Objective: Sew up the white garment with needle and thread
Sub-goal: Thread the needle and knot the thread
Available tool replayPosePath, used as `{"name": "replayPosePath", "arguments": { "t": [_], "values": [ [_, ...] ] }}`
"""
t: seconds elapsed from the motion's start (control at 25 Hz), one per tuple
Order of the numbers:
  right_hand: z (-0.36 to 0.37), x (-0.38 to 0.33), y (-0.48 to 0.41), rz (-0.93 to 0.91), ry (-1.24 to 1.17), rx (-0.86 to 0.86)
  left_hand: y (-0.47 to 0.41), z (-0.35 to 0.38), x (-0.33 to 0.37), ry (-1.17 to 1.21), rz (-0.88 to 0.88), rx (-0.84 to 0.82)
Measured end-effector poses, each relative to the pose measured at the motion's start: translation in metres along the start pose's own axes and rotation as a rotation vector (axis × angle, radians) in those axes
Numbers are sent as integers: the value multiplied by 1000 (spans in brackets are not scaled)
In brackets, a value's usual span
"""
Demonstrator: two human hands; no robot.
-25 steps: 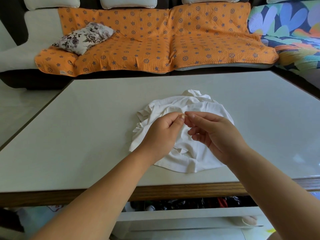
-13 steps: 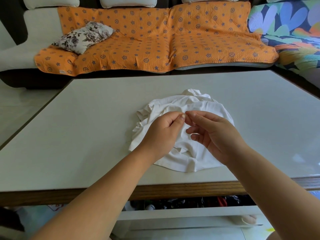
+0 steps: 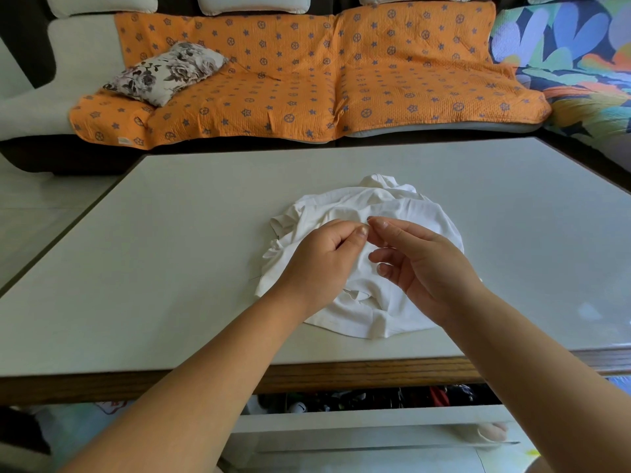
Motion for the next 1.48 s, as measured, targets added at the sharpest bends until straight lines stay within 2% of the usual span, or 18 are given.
{"name": "replayPosePath", "arguments": {
  "t": [0.64, 1.04, 1.48],
  "values": [
    [2, 1, 2, 65, -18, -33, 0, 2, -7, -3, -8, -45],
    [4, 2, 3, 43, 14, -109, -1, 0, -2, -5, -34, -59],
    [3, 3, 4, 5, 78, -55, 0, -2, -2, -30, -1, -55]
  ]
}}
Point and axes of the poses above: each hand's wrist, its own y-axis away from the middle knuckle, its own z-axis out of the palm, x = y × z, the point moved 3 cm from there along -y, towards the middle knuckle, and after that the axes turned 15 degrees about x, right-handed, at the moved point
